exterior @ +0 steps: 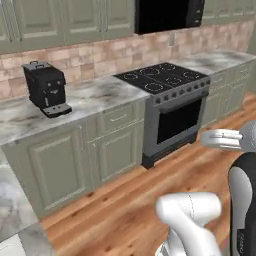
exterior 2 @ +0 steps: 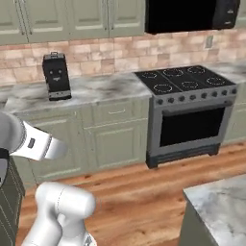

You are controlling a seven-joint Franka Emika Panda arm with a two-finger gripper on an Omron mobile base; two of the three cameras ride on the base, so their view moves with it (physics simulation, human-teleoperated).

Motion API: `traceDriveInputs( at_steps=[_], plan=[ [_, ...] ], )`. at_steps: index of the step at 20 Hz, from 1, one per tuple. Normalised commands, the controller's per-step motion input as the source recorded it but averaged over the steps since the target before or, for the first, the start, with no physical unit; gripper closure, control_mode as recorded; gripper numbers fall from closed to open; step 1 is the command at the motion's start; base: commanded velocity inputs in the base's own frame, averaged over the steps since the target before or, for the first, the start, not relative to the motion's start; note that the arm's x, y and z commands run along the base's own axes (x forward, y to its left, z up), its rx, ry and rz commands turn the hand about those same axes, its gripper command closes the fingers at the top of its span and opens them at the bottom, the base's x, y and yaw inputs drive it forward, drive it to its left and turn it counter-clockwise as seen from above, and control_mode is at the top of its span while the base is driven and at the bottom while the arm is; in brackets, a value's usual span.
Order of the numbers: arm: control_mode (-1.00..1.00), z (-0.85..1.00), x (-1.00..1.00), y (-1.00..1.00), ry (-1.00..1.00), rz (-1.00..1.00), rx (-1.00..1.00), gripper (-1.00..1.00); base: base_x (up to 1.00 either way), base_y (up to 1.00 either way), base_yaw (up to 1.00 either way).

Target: Clear the mugs and bowl far away from the sink.

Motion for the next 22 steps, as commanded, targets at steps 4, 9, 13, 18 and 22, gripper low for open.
traceDriveInputs(
  at_steps=[4,9,13,18,22],
  plan=[
    [1.0,0.0,0.0,0.0,0.0,0.0,0.0,-1.0,0.0,0.0,1.0],
    [1.0,0.0,0.0,0.0,0.0,0.0,0.0,-1.0,0.0,0.0,1.0],
    [1.0,0.0,0.0,0.0,0.0,0.0,0.0,-1.0,0.0,0.0,1.0],
    [1.0,0.0,0.0,0.0,0.0,0.0,0.0,-1.0,0.04,-0.32,0.85],
    [1.0,0.0,0.0,0.0,0.0,0.0,0.0,-1.0,0.09,-1.0,0.5]
  ],
)
